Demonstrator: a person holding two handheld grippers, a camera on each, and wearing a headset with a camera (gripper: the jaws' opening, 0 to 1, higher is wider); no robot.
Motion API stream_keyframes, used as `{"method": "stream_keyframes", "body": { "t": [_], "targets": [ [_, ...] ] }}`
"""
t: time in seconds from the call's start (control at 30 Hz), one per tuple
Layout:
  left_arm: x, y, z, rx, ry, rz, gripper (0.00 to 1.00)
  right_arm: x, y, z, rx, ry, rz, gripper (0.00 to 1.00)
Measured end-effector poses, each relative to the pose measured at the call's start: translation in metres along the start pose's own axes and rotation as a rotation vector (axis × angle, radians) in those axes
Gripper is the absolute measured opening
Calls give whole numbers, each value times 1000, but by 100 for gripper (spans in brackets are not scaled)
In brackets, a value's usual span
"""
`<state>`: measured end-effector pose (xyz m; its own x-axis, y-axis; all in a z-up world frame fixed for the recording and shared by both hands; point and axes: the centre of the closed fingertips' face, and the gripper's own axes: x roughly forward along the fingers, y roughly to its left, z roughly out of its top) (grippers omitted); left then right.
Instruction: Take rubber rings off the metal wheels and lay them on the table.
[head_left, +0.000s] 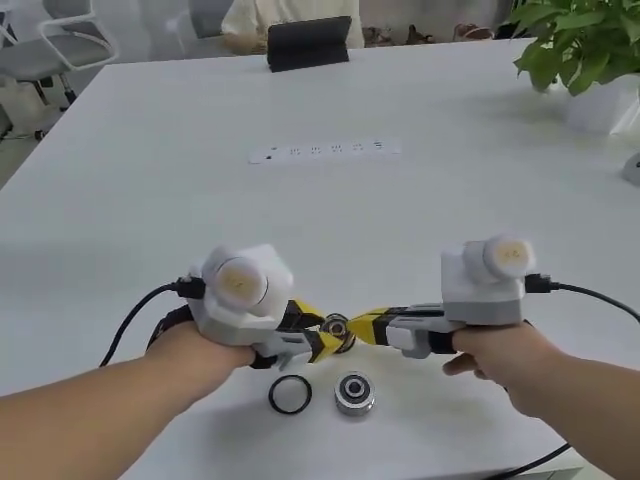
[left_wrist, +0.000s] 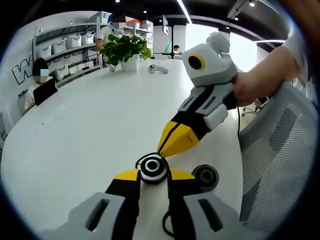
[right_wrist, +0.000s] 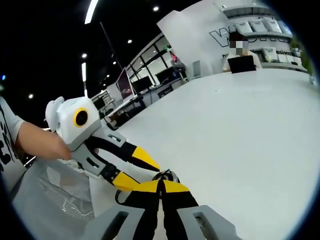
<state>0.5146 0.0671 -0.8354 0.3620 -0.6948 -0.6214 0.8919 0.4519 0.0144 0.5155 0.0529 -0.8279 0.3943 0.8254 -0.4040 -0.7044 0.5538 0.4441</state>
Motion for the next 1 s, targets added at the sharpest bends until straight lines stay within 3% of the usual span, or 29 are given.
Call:
{"method": "stream_keyframes", "body": {
  "t": [0.17, 0.43, 0.7, 1.0],
  "targets": [
    [-7, 1, -2, -6, -8, 2, 21, 0, 2, 1, 4, -3, 9, 0],
    [-23, 6, 6, -13, -40, 11, 29, 1, 7, 3, 12, -8, 31, 0],
    [-34, 0, 7, -6, -57, 1, 37, -1, 8, 5, 14, -13, 37, 0],
    [-51, -6, 20, -30, -116, -6, 46, -4, 19, 12, 10, -33, 61, 0]
  ]
}}
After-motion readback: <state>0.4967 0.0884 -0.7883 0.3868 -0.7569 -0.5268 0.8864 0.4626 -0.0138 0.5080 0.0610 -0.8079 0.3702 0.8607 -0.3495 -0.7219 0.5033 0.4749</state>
